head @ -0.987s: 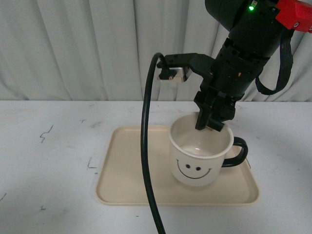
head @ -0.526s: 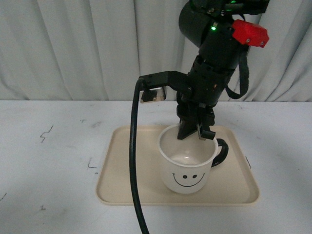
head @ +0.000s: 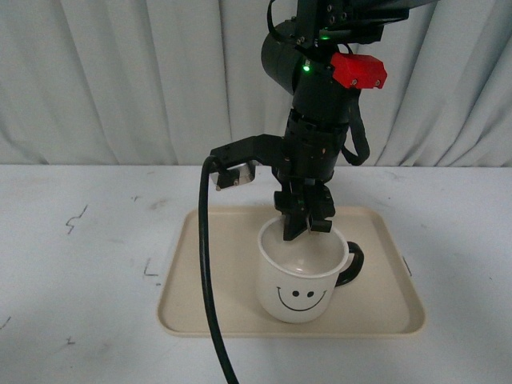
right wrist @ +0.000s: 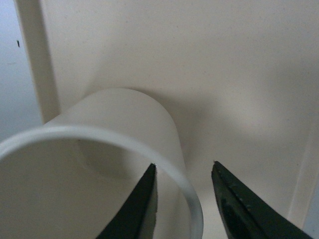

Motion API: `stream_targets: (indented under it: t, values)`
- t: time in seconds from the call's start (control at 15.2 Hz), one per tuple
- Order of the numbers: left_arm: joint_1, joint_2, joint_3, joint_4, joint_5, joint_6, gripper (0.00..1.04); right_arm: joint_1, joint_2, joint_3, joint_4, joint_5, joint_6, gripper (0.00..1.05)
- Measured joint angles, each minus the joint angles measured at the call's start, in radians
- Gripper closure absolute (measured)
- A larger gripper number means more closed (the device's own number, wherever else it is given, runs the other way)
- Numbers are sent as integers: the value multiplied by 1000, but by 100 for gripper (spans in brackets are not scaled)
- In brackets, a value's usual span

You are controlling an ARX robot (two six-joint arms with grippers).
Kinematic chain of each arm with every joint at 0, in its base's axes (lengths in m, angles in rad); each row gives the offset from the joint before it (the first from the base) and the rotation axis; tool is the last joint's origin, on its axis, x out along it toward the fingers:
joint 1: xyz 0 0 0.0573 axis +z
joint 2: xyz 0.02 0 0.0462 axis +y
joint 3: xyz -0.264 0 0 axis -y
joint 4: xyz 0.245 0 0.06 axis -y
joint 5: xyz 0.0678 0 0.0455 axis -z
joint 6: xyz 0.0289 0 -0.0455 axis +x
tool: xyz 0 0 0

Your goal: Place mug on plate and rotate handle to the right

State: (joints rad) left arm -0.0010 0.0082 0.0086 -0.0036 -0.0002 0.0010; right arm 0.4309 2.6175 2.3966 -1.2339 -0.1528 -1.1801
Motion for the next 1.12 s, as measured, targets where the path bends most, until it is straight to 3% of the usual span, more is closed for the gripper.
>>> stream_targets:
  t: [0.07,0.13,0.26,0.33,0.39,0.46,0.53,0.59,0.66,0.79,0.86,1.12]
  values:
    - [0,0,0,0,0,0,7,0,0,0,-3,-21,1,66]
    - [0,0,0,0,0,0,7,-5,-31,43,-5,-145,37,34]
    - [0,0,0,0,0,0,7,-5,-98,82,0,-159,54,13]
    - [0,0,0,1,-2,0,7,13,-217,-132,415,3,169,16]
    - [0,0,0,0,5,0,7,11,-375,-448,871,242,385,28]
    - [1,0,0,-2,-3,0,7,3,-507,-720,1192,390,581,38]
    - [2,0,0,0,-3,0,7,-36,-629,-972,1516,473,762,49]
    - [2,0,0,0,-2,0,7,-97,-752,-1222,1818,477,955,61]
    - [2,0,0,0,-2,0,7,-148,-843,-1421,2030,471,1049,73]
    - [2,0,0,0,0,0,7,-183,-961,-1734,2259,412,1137,98]
    - [2,0,0,0,0,0,7,-191,-1002,-1828,2284,382,1149,103]
    - [2,0,0,0,0,0,7,-238,-1108,-1963,2307,347,1160,103]
